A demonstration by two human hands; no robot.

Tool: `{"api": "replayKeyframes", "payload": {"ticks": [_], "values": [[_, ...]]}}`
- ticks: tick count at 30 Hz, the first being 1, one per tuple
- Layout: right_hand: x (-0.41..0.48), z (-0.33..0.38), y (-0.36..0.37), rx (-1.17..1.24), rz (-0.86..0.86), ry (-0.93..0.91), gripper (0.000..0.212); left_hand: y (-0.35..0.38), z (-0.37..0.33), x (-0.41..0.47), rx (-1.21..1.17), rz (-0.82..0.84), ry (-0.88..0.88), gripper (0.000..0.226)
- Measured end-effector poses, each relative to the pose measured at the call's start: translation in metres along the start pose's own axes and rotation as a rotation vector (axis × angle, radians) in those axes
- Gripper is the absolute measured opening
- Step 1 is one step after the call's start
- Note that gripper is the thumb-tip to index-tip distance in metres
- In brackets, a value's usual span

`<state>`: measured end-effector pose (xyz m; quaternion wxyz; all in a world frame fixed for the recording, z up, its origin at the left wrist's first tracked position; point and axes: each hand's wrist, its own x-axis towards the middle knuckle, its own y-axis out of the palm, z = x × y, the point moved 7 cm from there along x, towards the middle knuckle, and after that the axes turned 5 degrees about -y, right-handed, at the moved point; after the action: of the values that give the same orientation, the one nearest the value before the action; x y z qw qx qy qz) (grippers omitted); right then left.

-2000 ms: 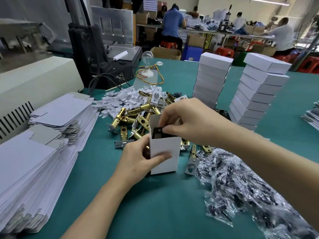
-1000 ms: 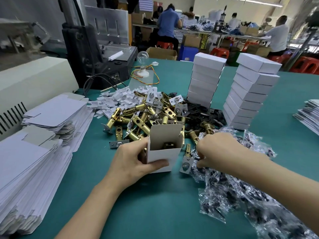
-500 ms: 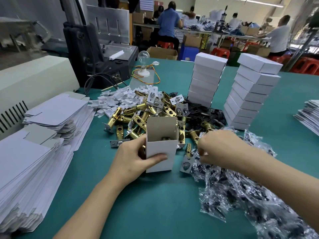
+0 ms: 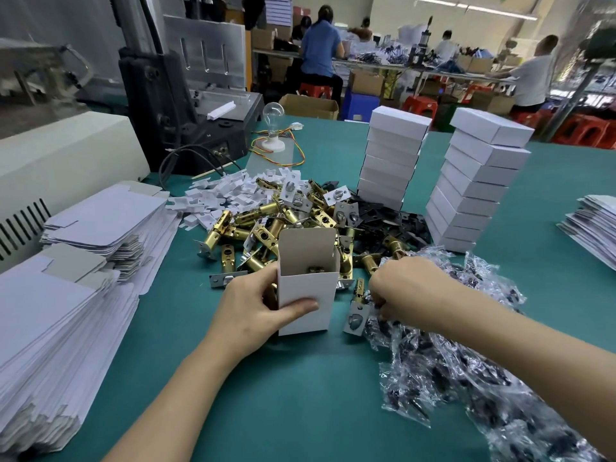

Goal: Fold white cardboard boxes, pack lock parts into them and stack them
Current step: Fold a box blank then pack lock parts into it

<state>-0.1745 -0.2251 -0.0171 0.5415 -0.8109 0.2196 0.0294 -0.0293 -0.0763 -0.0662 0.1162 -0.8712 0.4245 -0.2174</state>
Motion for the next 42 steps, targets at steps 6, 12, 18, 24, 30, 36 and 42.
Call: {"api": "replayKeyframes", "payload": {"ticks": [6,12,18,24,30,36,42], "values": [[-0.016,-0.040,-0.029,0.441,-0.158,0.157,0.011,0.000,0.002,0.002,0.004,-0.002,-0.014,0.049],[-0.028,-0.041,-0.085,1.366,-0.479,-0.088,0.010,0.001,0.007,0.003,-0.007,-0.015,-0.059,0.054],[-0.007,0.014,-0.124,0.706,-0.592,-0.217,0.013,0.001,0.002,0.001,-0.040,-0.004,-0.050,0.066],[0.017,0.049,-0.131,0.264,-0.486,-0.117,0.014,-0.006,-0.004,0.001,0.084,-0.079,0.015,0.060],[0.018,0.044,-0.126,0.468,-0.532,-0.111,0.009,-0.020,-0.010,0.001,0.097,-0.269,0.090,0.060],[0.001,0.020,-0.089,0.791,-0.643,-0.139,0.021,-0.021,-0.012,0.001,0.061,-0.286,0.145,0.055],[-0.017,-0.010,-0.048,1.129,-0.999,0.191,0.014,-0.020,-0.011,0.001,0.039,-0.272,0.107,0.043]]}}
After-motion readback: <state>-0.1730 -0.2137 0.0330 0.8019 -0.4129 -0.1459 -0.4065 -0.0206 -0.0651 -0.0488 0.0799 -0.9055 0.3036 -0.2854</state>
